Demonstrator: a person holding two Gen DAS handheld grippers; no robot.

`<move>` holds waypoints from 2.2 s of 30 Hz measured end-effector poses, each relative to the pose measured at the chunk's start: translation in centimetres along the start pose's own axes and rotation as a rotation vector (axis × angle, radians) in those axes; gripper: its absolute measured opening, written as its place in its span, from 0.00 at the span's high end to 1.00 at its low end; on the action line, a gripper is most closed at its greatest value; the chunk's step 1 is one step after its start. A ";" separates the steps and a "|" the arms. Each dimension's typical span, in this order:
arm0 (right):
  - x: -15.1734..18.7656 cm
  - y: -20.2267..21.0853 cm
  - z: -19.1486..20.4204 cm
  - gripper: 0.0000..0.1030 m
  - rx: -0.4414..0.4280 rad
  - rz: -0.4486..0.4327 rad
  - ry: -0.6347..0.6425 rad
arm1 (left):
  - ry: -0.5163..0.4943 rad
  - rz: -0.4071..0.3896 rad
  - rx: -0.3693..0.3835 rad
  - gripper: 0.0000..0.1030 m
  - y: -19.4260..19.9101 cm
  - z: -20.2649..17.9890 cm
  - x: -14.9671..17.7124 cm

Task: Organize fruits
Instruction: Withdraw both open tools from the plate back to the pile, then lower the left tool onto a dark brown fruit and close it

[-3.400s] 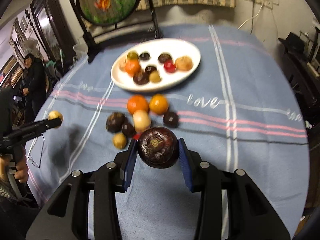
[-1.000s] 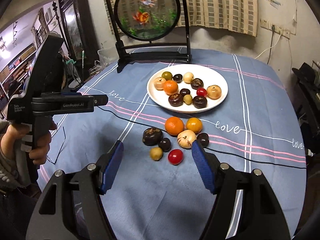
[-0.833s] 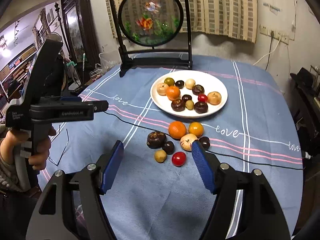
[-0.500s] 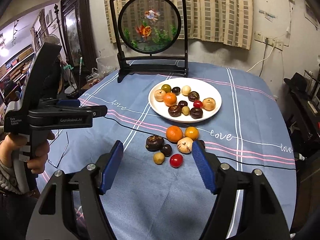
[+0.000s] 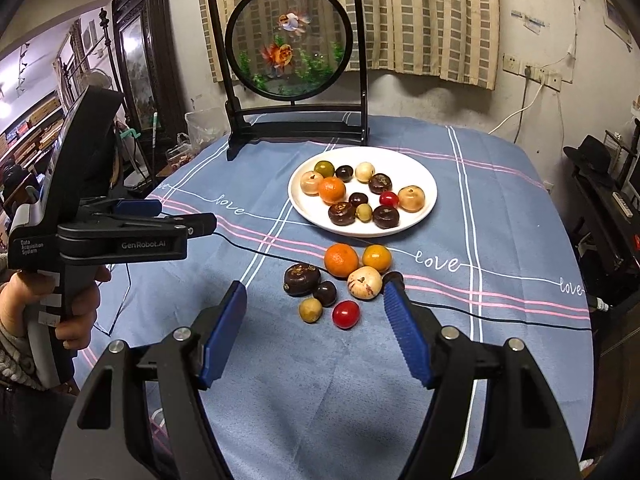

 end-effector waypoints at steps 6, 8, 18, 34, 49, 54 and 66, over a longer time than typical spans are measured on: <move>-0.1 -0.7 -0.3 0.31 -0.007 0.020 -0.005 | -0.001 0.026 0.001 0.14 -0.9 -0.1 0.1; 0.0 -1.0 -0.5 0.31 -0.007 0.027 -0.012 | -0.003 0.040 0.004 0.14 -1.5 -0.3 0.0; 0.3 -2.9 -3.3 0.31 0.000 0.081 -0.081 | -0.010 0.127 0.066 0.14 -5.8 -1.8 0.9; 0.6 -6.5 -7.6 0.31 -0.016 0.163 -0.215 | -0.088 0.201 0.140 0.14 -13.7 -5.3 1.0; 1.3 -7.2 -8.4 0.31 -0.011 0.187 -0.238 | -0.083 0.144 0.321 0.55 -15.0 -5.8 0.8; 1.6 -8.3 -7.6 0.31 -0.004 0.213 -0.177 | -0.053 0.155 0.272 0.56 -14.1 -4.2 1.6; 2.3 -14.3 -6.6 0.65 -0.064 0.308 -0.152 | -0.014 0.167 0.168 0.56 -11.9 -0.4 4.0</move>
Point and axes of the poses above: each gripper's, at about its wrist camera, not at the fingertips, and y roughly against the way its jaws point, z to its left, x to its underside, the point moved 3 cm from there along -y, roughly the way its jaws point, and after that the axes turned 11 degrees about -y, right-handed, at the moved point
